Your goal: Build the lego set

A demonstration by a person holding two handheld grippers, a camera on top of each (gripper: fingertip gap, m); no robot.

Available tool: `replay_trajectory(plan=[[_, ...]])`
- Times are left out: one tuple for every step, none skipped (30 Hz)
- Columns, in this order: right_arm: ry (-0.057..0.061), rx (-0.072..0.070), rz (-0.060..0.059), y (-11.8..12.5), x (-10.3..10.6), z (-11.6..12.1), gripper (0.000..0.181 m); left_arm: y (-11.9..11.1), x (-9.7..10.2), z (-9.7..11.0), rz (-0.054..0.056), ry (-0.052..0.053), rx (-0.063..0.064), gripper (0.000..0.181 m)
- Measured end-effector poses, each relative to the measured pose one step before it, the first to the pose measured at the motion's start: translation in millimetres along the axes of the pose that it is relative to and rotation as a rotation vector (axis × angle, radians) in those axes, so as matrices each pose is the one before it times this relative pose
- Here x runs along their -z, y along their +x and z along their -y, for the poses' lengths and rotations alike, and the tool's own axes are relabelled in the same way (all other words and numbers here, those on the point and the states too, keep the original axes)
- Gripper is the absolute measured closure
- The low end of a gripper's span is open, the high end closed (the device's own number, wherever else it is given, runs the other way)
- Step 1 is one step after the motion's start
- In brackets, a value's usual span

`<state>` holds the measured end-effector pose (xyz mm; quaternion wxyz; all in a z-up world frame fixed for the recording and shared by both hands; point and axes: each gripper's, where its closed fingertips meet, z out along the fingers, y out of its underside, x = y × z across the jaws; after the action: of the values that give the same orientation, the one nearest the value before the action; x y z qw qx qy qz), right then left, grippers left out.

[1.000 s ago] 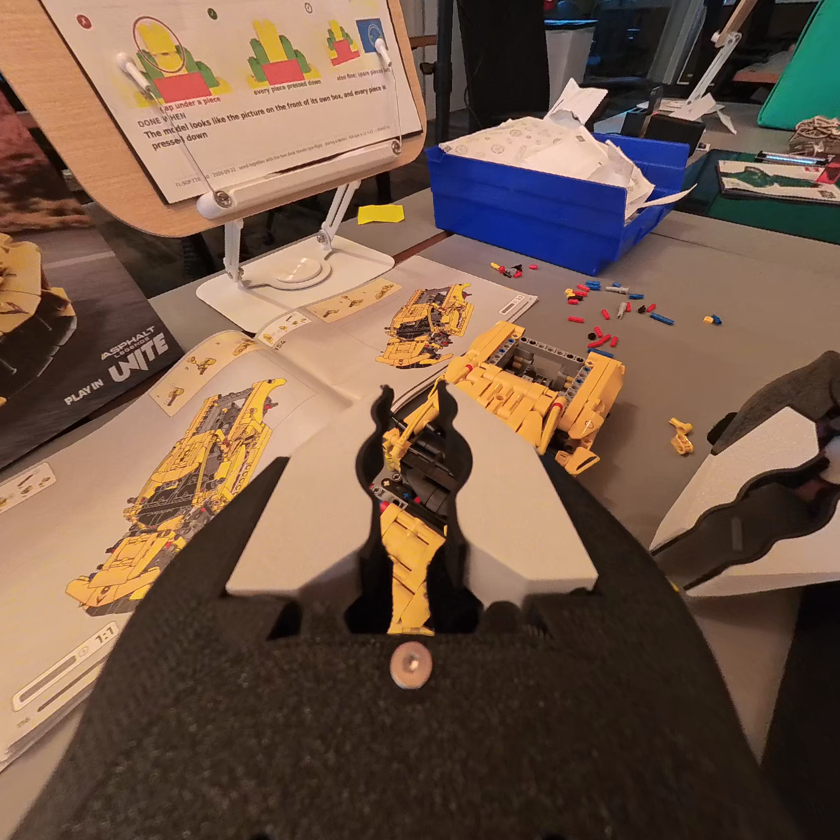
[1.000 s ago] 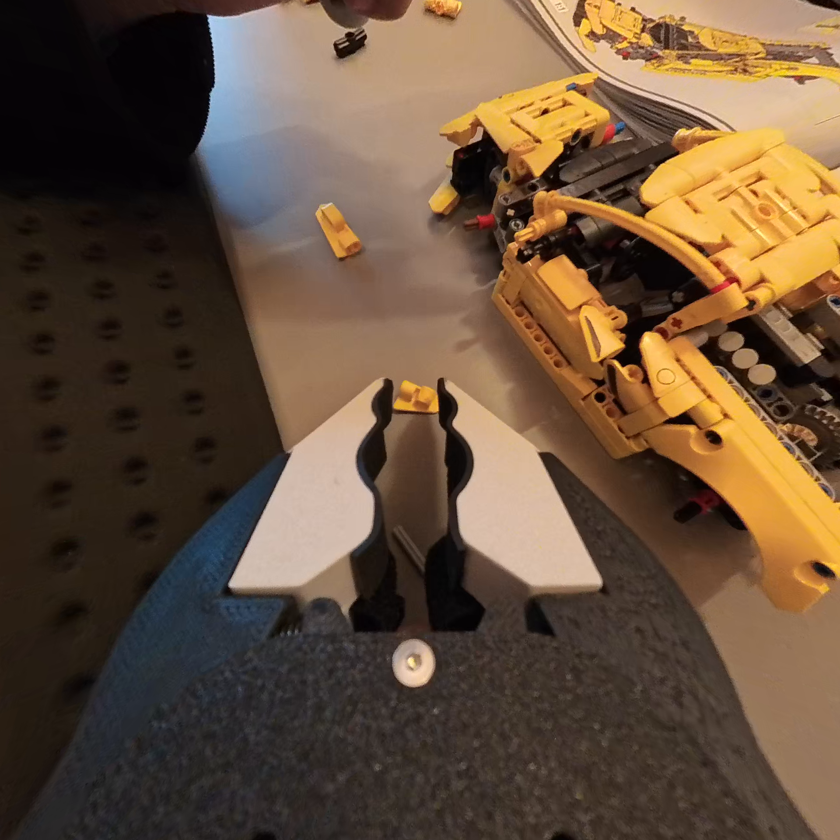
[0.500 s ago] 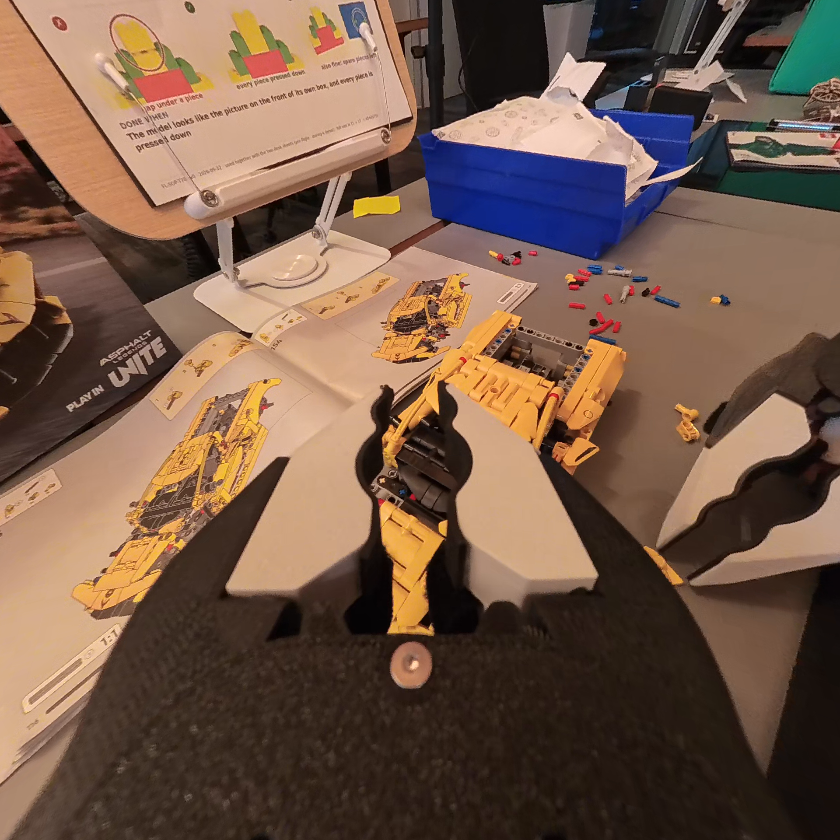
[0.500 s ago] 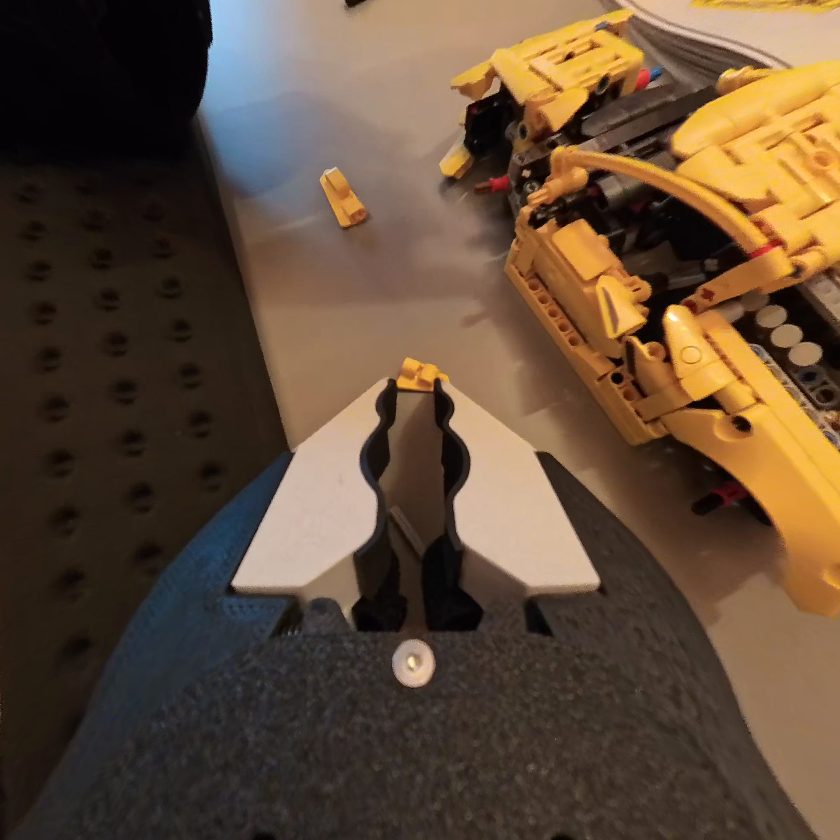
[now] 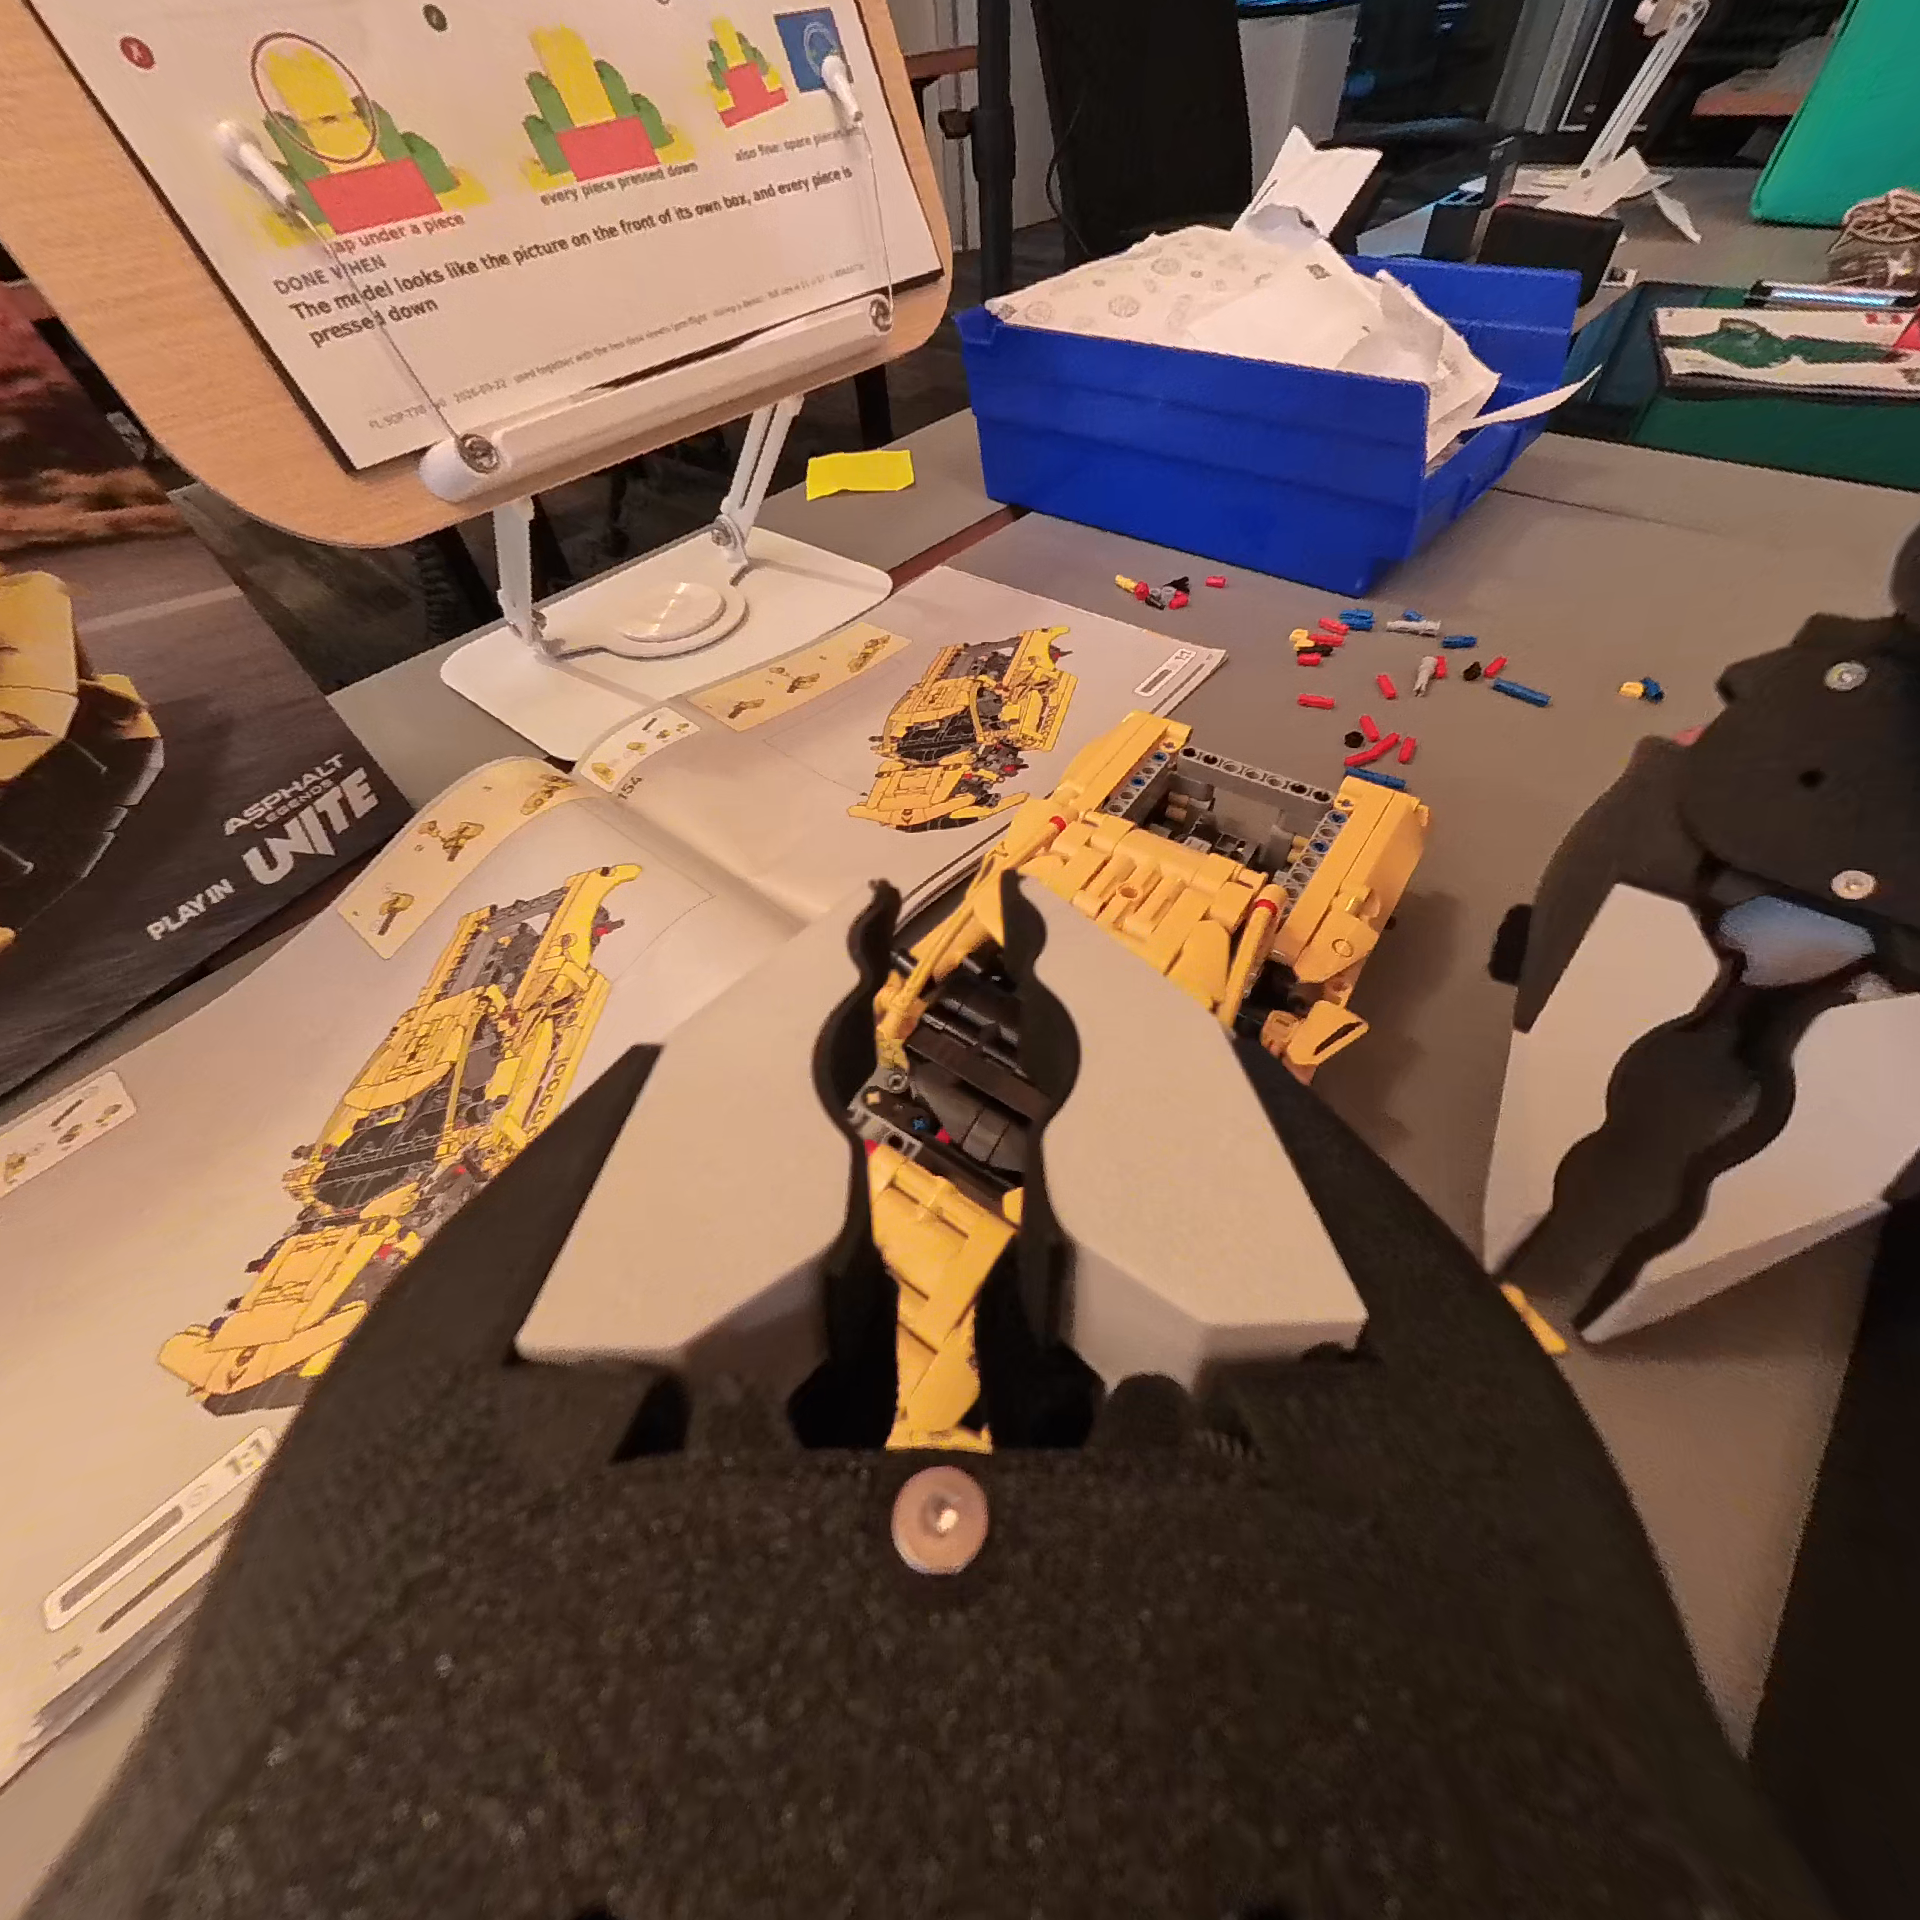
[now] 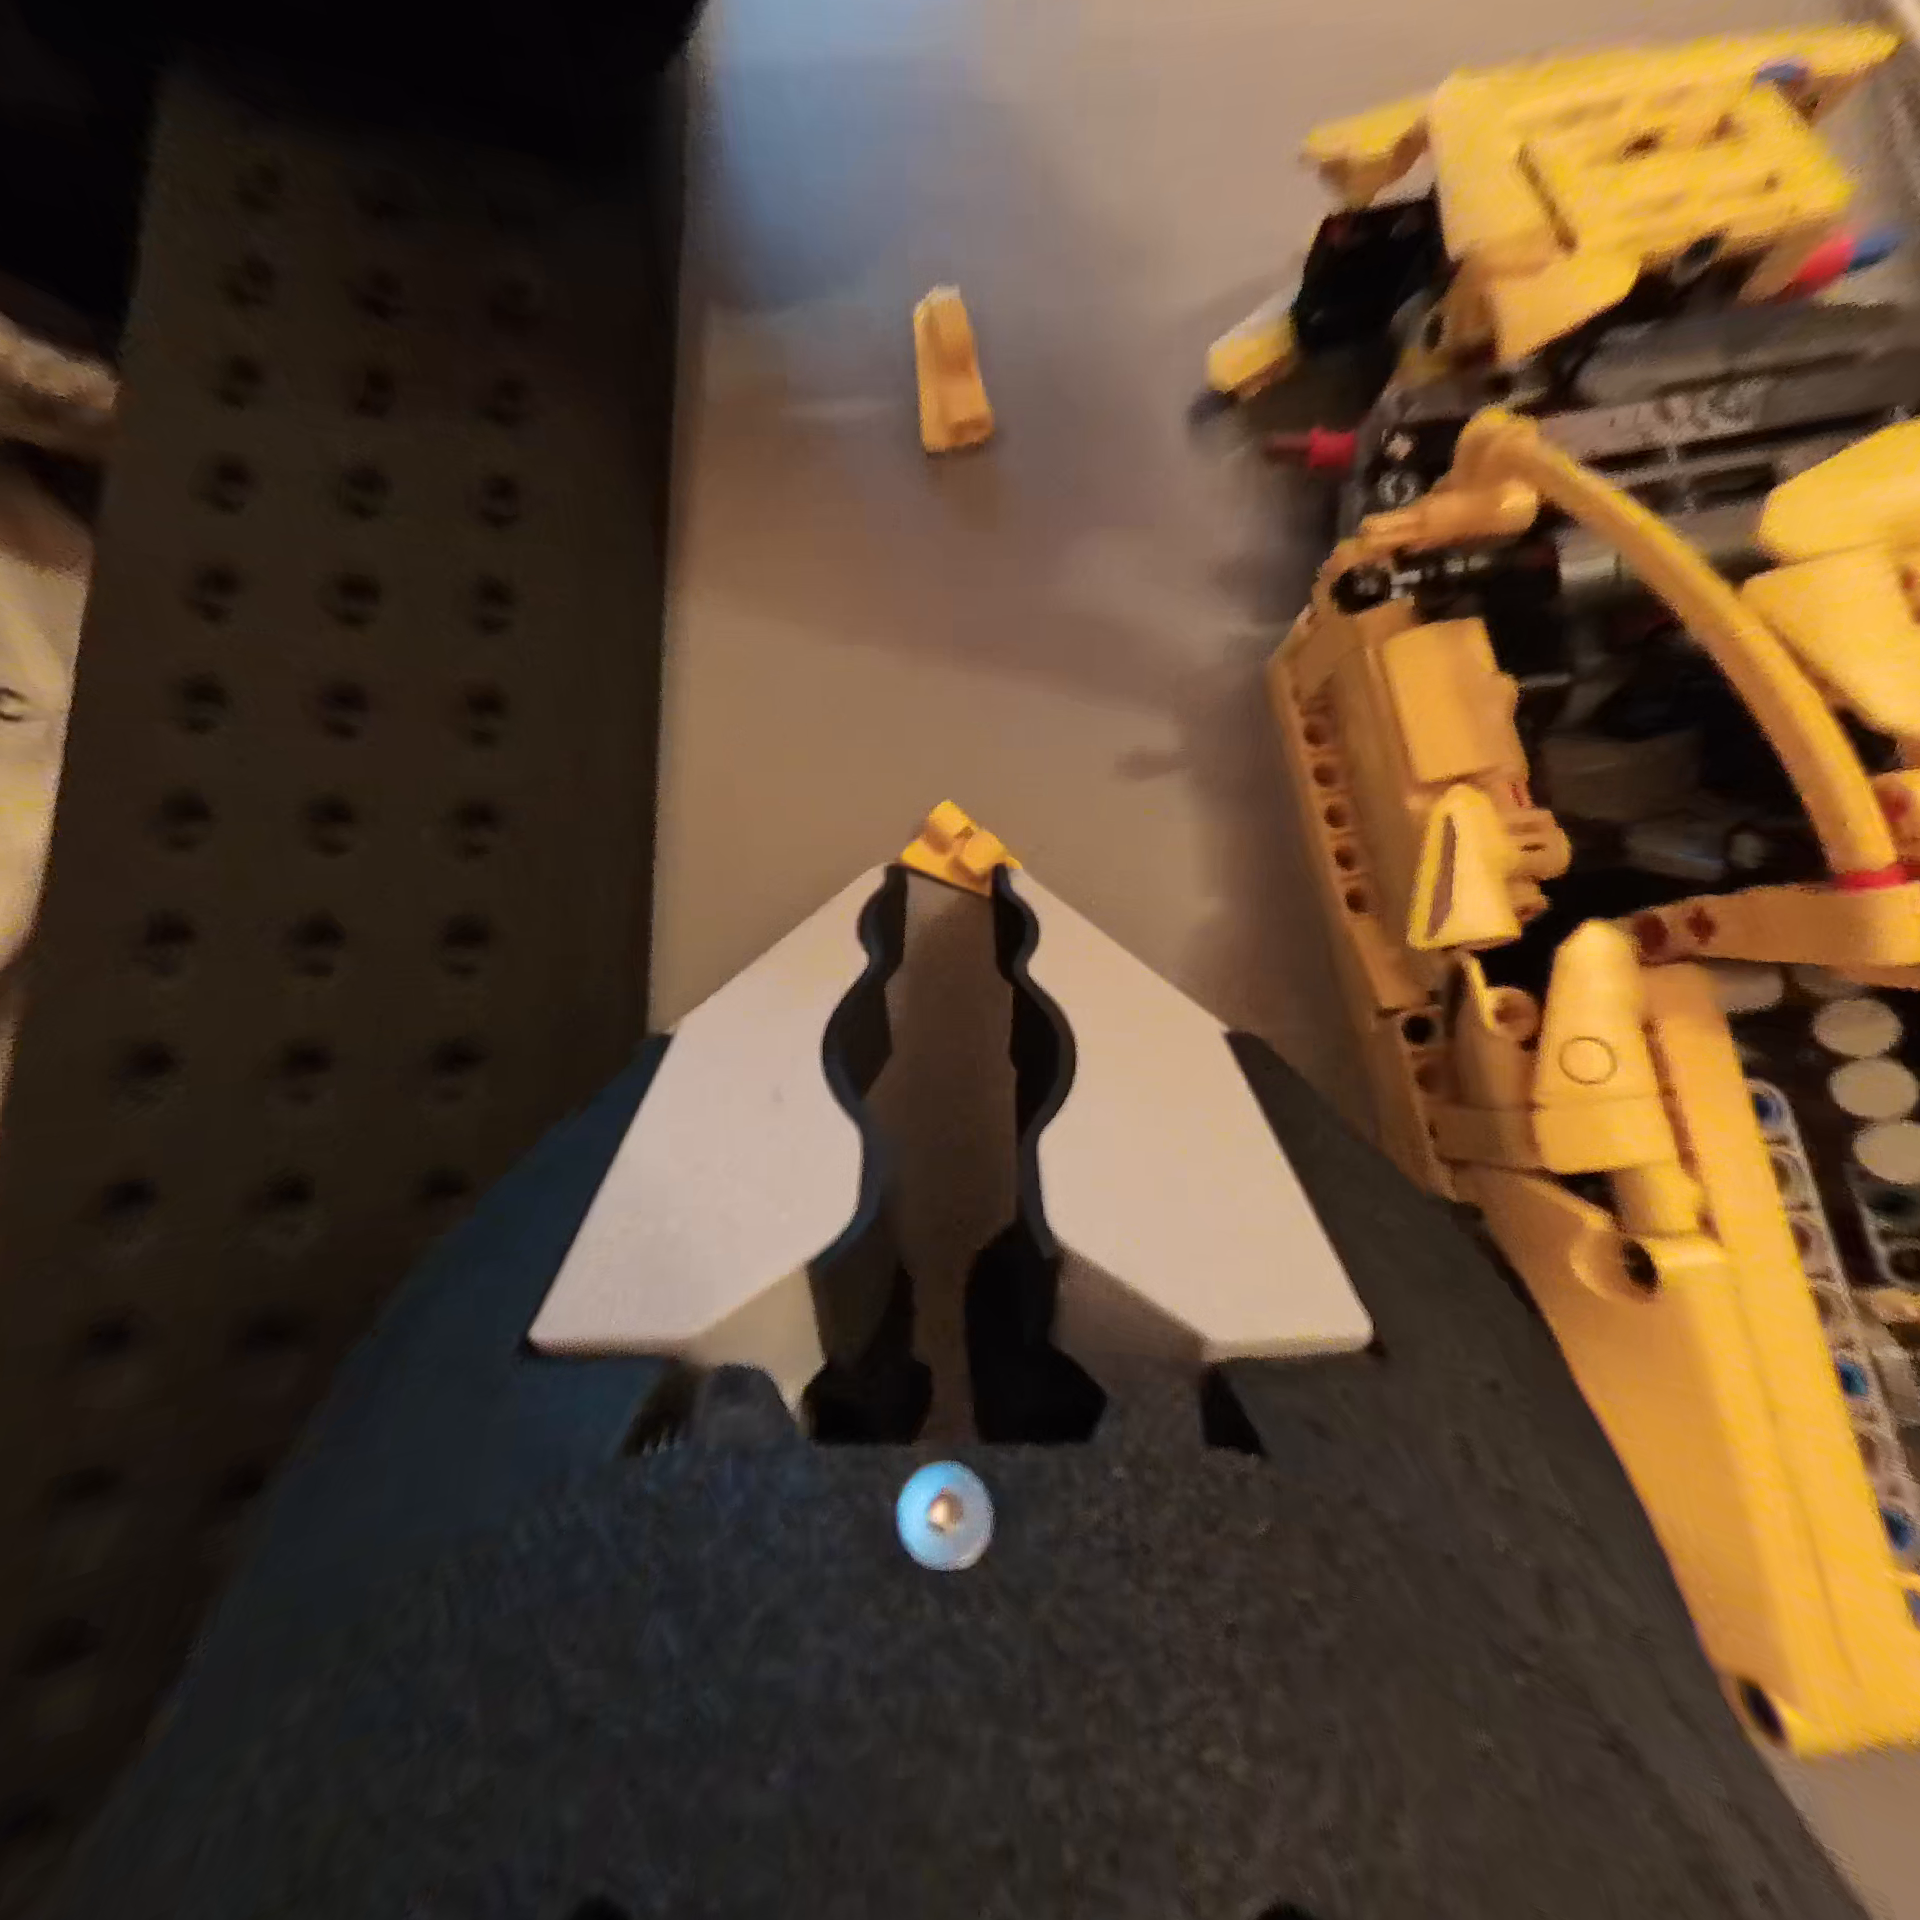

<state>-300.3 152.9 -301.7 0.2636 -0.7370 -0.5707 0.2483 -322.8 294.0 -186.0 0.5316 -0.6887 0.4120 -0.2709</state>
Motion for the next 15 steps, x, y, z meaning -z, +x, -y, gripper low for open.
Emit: replay_trajectory(plan=[[0.0182,-0.0053,0.0078,-1.65,-0.81,2.21,0.164,-0.93,0.11,-0.26,0.002,-0.0006,0.0017,0.161],[-0.0096,-0.0013,0.0027,-2.17,-0.63,-1.74,0.165,-0.61,0.15,0.14,-0.0003,0.0012,0.0044,0.161],[-0.0129,0.0009,-0.0016,-2.64,0.16,-1.45,0.165,-0.36,0.25,0.33,-0.0015,0.0021,0.0052,0.161],[0.0065,0.0098,0.0075,-4.63,1.36,1.42,0.166,-0.1,0.28,0.33,-0.0021,0.002,0.0046,0.161],[0.0199,0.0067,0.0032,-3.57,1.76,3.14,0.166,0.26,0.1,0.38,-0.0032,0.0019,0.004,0.161],[0.021,0.0063,-0.0091,-0.29,1.88,3.2,0.166,0.69,0.06,0.52,-0.0046,0.0019,0.0035,0.161],[0.0108,0.0094,-0.0194,2.94,1.6,1.87,0.166,1.09,-0.09,0.45,-0.0054,0.0017,0.0029,0.161],[0.0053,0.0147,-0.0245,5.08,0.89,1.03,0.166,1.22,-0.07,0.38,-0.0047,0.0011,0.001,0.161],[0.0035,0.0228,-0.0219,5.6,-0.12,0.49,0.166,0.99,-0.22,0.04,-0.0028,-0.0004,-0.0019,0.161],[0.0025,0.0299,-0.0069,3.83,-1.01,0.36,0.166,0.73,-0.23,-0.14,-0.0008,-0.0011,-0.0037,0.161],[0.007,0.0267,0.0065,1.92,-1.82,1.1,0.166,0.65,-0.24,-0.13,-0.0002,-0.001,-0.0036,0.161],[0.0062,0.0197,0.0172,0.42,-2.34,1.31,0.166,0.38,-0.18,-0.29,0.0001,-0.0013,-0.0031,0.161],[-0.005,0.017,0.0286,-1.21,-2.1,-0.02,0.166,0.13,-0.28,-0.42,0.0008,-0.0018,-0.0028,0.161],[-0.0103,0.0133,0.0244,-0.86,-1.32,-0.28,0.166,-0.3,-0.11,-0.51,0.0019,-0.002,-0.002,0.161],[-0.0047,0.0134,0.0041,2.42,-0.81,0.61,0.166,-0.64,0.01,-0.37,0.0026,-0.0012,-0.0009,0.161]])
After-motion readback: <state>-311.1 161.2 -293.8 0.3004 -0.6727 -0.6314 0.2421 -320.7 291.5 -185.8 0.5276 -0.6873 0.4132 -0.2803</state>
